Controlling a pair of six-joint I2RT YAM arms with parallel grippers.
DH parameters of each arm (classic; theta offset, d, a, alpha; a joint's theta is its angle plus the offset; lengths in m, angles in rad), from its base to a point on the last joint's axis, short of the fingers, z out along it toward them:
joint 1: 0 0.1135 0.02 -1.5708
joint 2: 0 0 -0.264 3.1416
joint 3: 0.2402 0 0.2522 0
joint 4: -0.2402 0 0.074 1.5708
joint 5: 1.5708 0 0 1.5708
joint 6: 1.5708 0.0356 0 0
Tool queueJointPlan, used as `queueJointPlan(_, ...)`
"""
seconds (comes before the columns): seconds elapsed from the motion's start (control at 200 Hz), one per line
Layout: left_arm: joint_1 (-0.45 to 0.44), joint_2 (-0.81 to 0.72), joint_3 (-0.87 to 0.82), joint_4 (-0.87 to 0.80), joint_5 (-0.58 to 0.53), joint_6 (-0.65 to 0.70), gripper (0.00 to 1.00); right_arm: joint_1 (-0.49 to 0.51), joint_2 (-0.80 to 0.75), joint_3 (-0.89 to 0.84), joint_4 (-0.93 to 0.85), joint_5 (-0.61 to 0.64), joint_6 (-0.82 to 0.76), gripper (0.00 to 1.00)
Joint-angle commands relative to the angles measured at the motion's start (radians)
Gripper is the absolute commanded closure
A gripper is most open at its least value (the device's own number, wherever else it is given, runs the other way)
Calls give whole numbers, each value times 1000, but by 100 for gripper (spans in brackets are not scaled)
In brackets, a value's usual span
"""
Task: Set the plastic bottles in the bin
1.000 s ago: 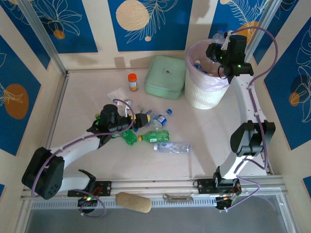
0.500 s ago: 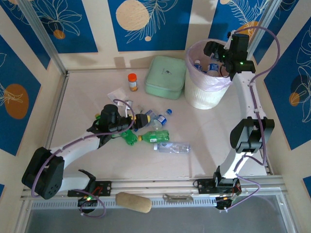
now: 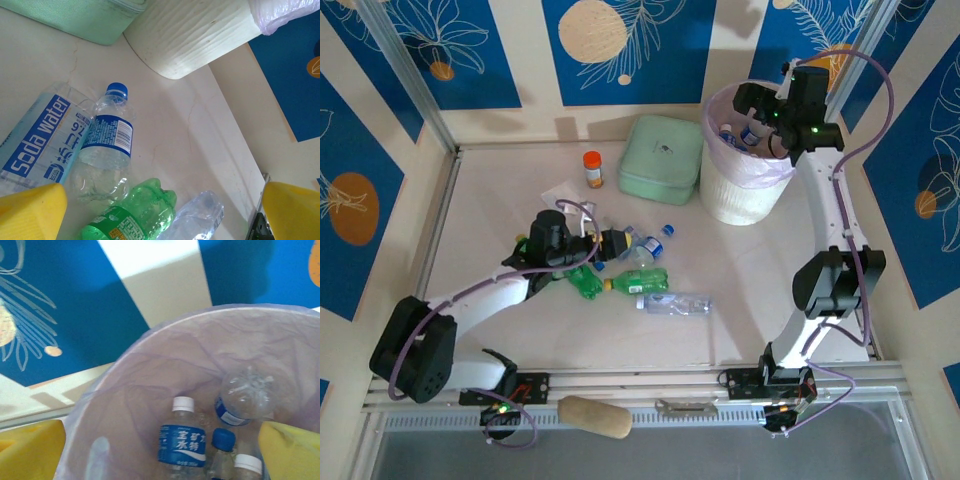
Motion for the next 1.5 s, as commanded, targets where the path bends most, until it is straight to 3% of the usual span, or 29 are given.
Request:
queueJointPlan(0.0, -6, 7, 33, 33, -29, 18, 0, 49, -108, -52, 13, -1, -20, 1)
queueJointPlan(0.46, 27, -27, -6, 40, -92, -5, 0, 354, -371, -425, 35, 15, 39, 1)
queueJointPlan(0.73, 58, -106, -62, 12, -174, -18, 0, 460, -421, -647, 64, 36, 234, 1)
queueJointPlan(1.08, 84, -170, -111, -29, -214, -21, 0, 500, -350, -880, 180, -14, 533, 1)
queueJointPlan(1.496, 84, -195, -138, -48, -231, -19, 0, 556, -129, -902, 307, -48, 678, 4)
